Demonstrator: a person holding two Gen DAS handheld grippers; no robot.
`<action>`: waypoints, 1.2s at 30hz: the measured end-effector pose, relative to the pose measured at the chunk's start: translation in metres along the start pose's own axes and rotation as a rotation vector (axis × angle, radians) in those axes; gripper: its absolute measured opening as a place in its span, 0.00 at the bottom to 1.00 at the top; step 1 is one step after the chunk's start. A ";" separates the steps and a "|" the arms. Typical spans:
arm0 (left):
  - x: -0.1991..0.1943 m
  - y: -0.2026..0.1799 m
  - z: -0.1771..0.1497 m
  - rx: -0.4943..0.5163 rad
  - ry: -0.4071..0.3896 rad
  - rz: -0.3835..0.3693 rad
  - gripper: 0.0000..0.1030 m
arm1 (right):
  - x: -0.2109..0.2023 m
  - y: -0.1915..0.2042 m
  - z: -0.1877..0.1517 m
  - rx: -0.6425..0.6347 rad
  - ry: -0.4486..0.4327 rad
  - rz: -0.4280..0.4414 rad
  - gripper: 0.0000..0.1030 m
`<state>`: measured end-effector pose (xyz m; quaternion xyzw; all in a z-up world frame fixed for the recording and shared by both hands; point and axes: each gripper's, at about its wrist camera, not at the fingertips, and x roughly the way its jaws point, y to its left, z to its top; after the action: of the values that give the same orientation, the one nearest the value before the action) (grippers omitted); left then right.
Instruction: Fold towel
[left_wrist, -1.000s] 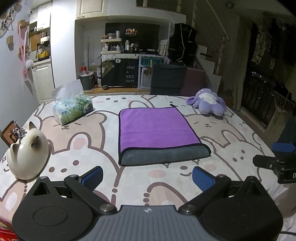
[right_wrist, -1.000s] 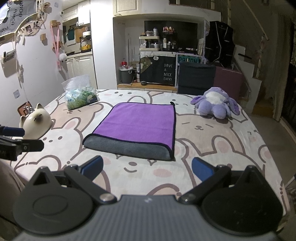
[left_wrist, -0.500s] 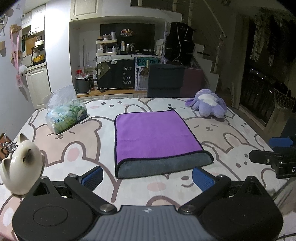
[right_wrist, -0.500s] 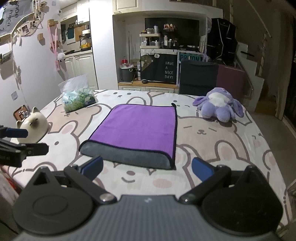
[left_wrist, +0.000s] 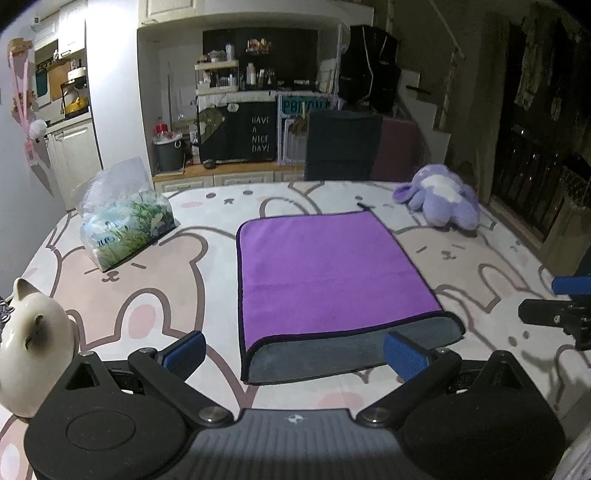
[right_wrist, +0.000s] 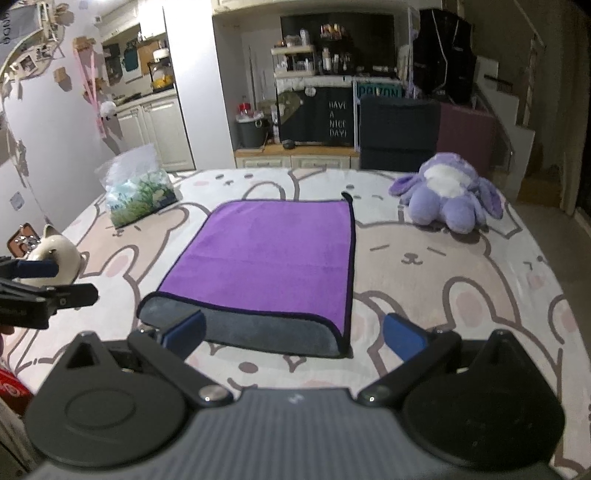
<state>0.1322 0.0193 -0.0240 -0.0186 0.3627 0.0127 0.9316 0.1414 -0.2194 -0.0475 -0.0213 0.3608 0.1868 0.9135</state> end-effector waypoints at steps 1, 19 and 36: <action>0.005 0.002 0.001 -0.003 0.009 -0.001 0.98 | 0.004 -0.001 0.001 -0.002 0.007 -0.002 1.00; 0.096 0.031 0.000 0.007 0.157 -0.029 0.98 | 0.107 -0.021 0.014 -0.121 0.133 0.066 1.00; 0.117 0.058 -0.005 -0.033 0.076 -0.272 0.98 | 0.146 -0.081 0.009 0.024 0.037 0.263 1.00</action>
<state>0.2124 0.0780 -0.1082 -0.0834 0.3913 -0.1086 0.9100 0.2739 -0.2454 -0.1464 0.0337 0.3796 0.3001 0.8745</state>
